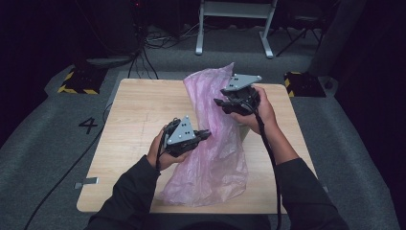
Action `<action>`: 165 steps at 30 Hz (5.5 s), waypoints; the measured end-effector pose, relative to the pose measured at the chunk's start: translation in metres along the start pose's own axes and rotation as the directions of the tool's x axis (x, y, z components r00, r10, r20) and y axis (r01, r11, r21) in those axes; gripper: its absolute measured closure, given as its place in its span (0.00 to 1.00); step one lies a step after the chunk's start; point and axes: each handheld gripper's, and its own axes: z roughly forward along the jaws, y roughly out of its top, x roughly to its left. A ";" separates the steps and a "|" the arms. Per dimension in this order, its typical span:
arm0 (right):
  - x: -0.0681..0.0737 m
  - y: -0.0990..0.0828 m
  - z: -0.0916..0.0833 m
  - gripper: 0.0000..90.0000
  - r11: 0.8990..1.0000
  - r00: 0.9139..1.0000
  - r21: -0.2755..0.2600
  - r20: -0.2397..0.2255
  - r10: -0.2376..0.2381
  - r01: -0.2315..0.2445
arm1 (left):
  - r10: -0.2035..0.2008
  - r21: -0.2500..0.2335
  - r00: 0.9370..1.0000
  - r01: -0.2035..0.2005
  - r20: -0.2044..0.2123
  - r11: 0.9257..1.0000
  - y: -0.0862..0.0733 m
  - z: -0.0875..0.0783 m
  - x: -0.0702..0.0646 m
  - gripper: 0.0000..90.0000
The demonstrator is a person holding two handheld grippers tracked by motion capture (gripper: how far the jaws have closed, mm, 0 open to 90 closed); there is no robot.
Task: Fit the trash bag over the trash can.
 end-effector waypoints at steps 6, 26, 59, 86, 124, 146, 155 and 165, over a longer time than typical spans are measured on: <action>-0.010 -0.011 0.011 0.97 0.994 1.000 0.109 -0.021 0.008 -0.006 | -0.016 -0.019 0.999 0.015 -0.039 1.000 -0.002 -0.011 0.006 0.99; -0.023 -0.047 -0.011 0.70 0.973 0.985 0.190 -0.091 0.150 -0.131 | -0.013 -0.036 0.994 0.009 -0.111 0.999 0.032 -0.007 0.035 0.99; -0.033 -0.039 -0.045 0.34 0.955 0.970 -0.187 -0.125 0.209 -0.230 | -0.057 0.029 0.987 0.062 -0.153 0.998 0.032 0.011 0.066 0.98; -0.035 -0.050 -0.008 0.96 0.964 0.963 -0.037 -0.075 0.260 -0.264 | -0.177 0.005 0.984 0.177 0.002 0.984 0.017 -0.024 0.058 0.38; -0.040 -0.080 -0.061 0.30 0.971 0.980 -0.156 -0.107 0.167 -0.183 | -0.067 -0.028 0.998 0.067 0.001 0.997 0.012 -0.011 0.021 1.00; 0.008 -0.066 -0.047 0.98 0.985 0.992 -0.173 -0.125 -0.028 0.006 | -0.144 -0.095 0.989 0.140 -0.041 0.986 0.021 -0.010 0.046 0.81; -0.019 -0.070 -0.048 0.98 0.968 0.987 -0.198 -0.068 0.144 -0.155 | -0.155 -0.086 0.988 0.155 0.005 0.984 0.011 -0.036 0.041 0.37; -0.031 -0.074 -0.045 0.94 0.961 0.978 -0.182 -0.050 0.200 -0.206 | -0.115 -0.030 0.993 0.115 0.000 0.993 0.005 -0.031 0.026 0.32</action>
